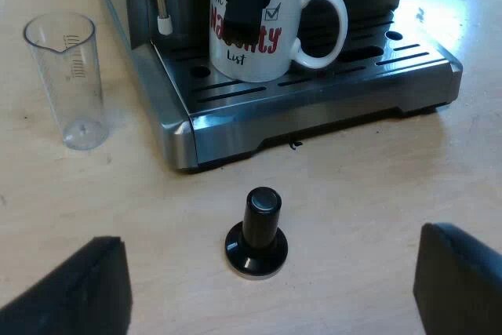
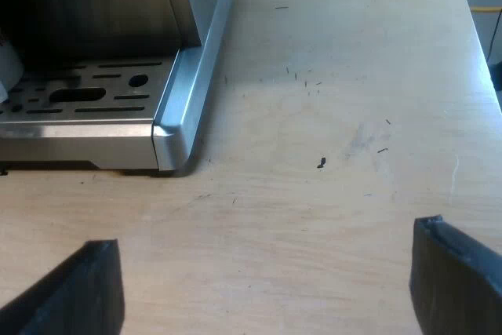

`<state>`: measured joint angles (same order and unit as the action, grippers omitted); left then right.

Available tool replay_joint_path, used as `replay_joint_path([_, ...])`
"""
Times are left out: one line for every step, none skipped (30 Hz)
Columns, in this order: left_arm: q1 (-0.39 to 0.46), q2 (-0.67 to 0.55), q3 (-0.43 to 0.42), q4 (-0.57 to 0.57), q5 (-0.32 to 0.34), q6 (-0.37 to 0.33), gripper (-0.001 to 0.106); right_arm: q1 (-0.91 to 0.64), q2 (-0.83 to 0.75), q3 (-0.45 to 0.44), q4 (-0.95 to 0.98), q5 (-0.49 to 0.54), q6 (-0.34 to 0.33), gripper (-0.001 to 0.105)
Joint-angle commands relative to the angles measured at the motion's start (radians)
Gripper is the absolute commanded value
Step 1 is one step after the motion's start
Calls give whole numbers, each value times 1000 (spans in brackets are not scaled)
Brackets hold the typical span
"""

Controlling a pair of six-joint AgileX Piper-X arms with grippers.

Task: Place mug into machine

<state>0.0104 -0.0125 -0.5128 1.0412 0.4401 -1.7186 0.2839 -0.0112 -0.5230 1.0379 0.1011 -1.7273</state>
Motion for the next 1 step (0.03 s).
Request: replay_joint_path([1, -139, -5, -15, 10, -13, 81, 0, -39, -6, -7, -2, 0, 80])
